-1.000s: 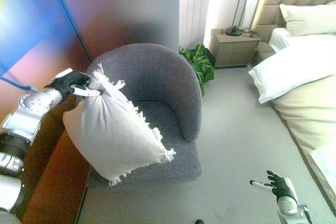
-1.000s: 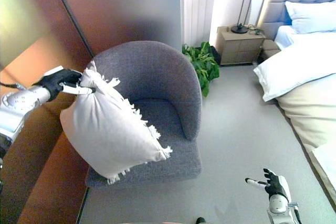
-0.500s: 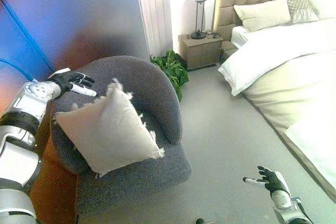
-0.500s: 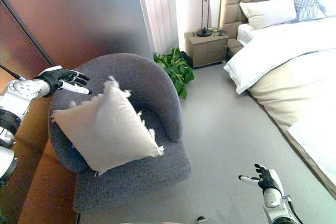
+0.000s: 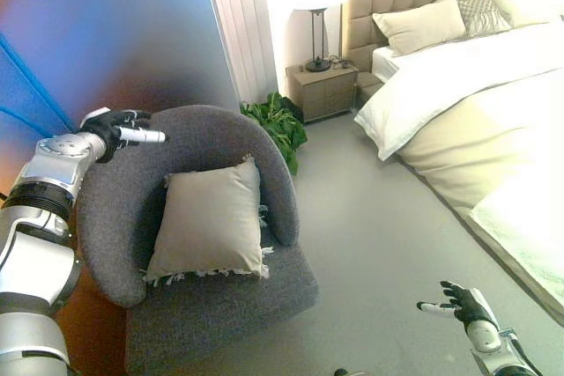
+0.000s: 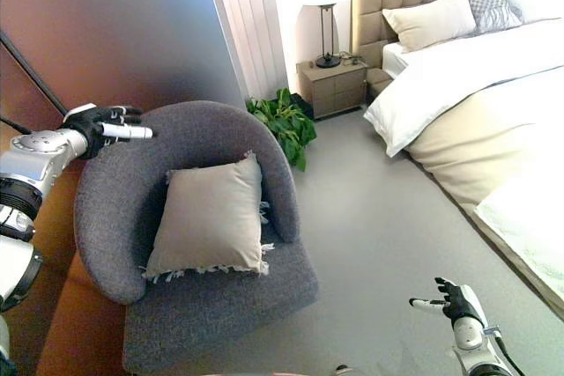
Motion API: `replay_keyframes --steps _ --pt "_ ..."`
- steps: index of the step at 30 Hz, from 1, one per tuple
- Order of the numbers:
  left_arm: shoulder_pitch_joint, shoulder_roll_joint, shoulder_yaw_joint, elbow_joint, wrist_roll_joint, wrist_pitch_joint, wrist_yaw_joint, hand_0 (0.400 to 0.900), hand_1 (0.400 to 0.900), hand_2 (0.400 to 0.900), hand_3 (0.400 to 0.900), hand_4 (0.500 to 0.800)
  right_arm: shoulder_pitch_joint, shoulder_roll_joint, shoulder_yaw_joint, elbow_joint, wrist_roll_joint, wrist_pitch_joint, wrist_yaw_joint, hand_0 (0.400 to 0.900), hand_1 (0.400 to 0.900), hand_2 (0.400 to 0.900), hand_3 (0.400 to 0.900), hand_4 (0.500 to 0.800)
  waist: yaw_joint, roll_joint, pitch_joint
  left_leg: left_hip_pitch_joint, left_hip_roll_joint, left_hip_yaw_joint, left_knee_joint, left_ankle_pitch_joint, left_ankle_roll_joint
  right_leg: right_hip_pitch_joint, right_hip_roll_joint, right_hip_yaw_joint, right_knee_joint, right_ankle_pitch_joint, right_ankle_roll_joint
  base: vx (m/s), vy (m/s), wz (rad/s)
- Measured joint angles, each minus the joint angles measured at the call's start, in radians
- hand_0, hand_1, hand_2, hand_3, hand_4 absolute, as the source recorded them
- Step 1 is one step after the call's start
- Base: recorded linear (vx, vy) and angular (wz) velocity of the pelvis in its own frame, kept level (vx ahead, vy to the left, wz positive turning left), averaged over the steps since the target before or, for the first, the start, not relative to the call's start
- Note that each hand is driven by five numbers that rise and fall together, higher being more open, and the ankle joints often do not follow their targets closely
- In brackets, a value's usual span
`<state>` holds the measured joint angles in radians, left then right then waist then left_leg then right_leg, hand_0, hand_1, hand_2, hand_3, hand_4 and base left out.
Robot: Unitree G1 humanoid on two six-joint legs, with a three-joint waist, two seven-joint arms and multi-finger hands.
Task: Pick up the pillow and put it on the sofa.
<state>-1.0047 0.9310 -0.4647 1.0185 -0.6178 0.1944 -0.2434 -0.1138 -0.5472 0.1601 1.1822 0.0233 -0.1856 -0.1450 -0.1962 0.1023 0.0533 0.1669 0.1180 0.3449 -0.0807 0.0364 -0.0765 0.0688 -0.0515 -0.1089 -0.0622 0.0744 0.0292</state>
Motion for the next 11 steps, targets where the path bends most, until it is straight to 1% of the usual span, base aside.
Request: replay_keyframes --steps 2,4,6,7,8,9,11 --pt "0.035 0.0 0.063 -0.07 -0.068 -0.001 0.022 0.9 0.9 0.9 0.9 0.8 0.002 0.0 -0.002 0.0 0.0 0.0 0.0 0.9 0.9 0.9 0.9 0.8 0.018 -0.001 0.0 -0.002 0.002 -0.016 0.0 0.0 -0.002 0.002 0.001 -0.005 -0.001 0.001 -0.002 -0.02 -0.026 0.18" --pt "0.109 0.001 0.14 -0.165 -0.126 -0.022 0.027 0.9 0.9 0.9 0.9 0.8 0.003 0.0 -0.01 -0.001 0.0 0.0 -0.002 0.9 0.9 0.9 0.9 0.8 0.037 -0.001 0.0 -0.004 0.003 -0.036 0.0 -0.001 -0.004 0.004 0.002 -0.011 -0.003 0.002 -0.002 -0.03 -0.022 0.18" --pt "0.219 0.0 0.236 -0.262 -0.16 -0.046 0.028 0.9 0.9 0.9 0.9 0.8 0.005 0.002 -0.012 -0.004 0.0 -0.003 -0.003 0.9 0.9 0.9 0.9 0.8 0.056 -0.004 0.002 -0.005 0.003 -0.055 0.0 0.0 -0.006 0.011 0.003 -0.02 -0.011 0.002 -0.003 -0.04 -0.013 0.21" --pt "0.277 -0.001 0.271 -0.299 -0.17 -0.063 0.029 0.9 0.9 0.9 0.9 0.8 0.011 0.002 -0.015 -0.005 0.0 -0.005 -0.003 0.9 0.9 0.9 0.9 0.8 0.066 -0.006 0.002 -0.005 0.004 -0.064 -0.001 -0.001 -0.007 0.016 0.004 -0.025 -0.016 0.003 -0.004 -0.04 -0.01 0.21" --pt "0.377 -0.006 0.346 -0.344 -0.183 -0.079 0.029 0.9 0.9 0.9 0.9 0.8 0.022 0.006 -0.025 -0.005 0.001 -0.012 -0.006 0.9 0.9 0.9 0.9 0.8 0.072 -0.012 0.004 -0.008 0.004 -0.08 -0.001 0.0 -0.008 0.027 0.003 -0.041 -0.023 0.003 -0.004 -0.03 -0.01 0.2" --pt "0.417 -0.014 0.38 -0.357 -0.185 -0.088 0.028 0.9 0.9 0.9 0.9 0.8 0.027 0.01 -0.033 -0.005 0.001 -0.016 -0.012 0.9 0.9 0.9 0.9 0.8 0.077 -0.013 0.004 -0.007 0.005 -0.083 -0.001 0.0 -0.009 0.029 0.004 -0.043 -0.024 0.002 -0.004 -0.02 -0.005 0.18" --pt "0.549 -0.061 0.49 -0.37 -0.184 -0.123 0.036 0.9 0.9 0.9 0.9 0.8 0.061 0.023 -0.065 -0.005 0.002 -0.022 -0.036 0.9 0.9 0.9 0.9 0.8 0.119 -0.025 0.009 -0.01 0.006 -0.09 -0.001 0.001 -0.01 0.029 0.004 -0.05 -0.024 0.002 -0.005 -0.02 -0.006 0.15"
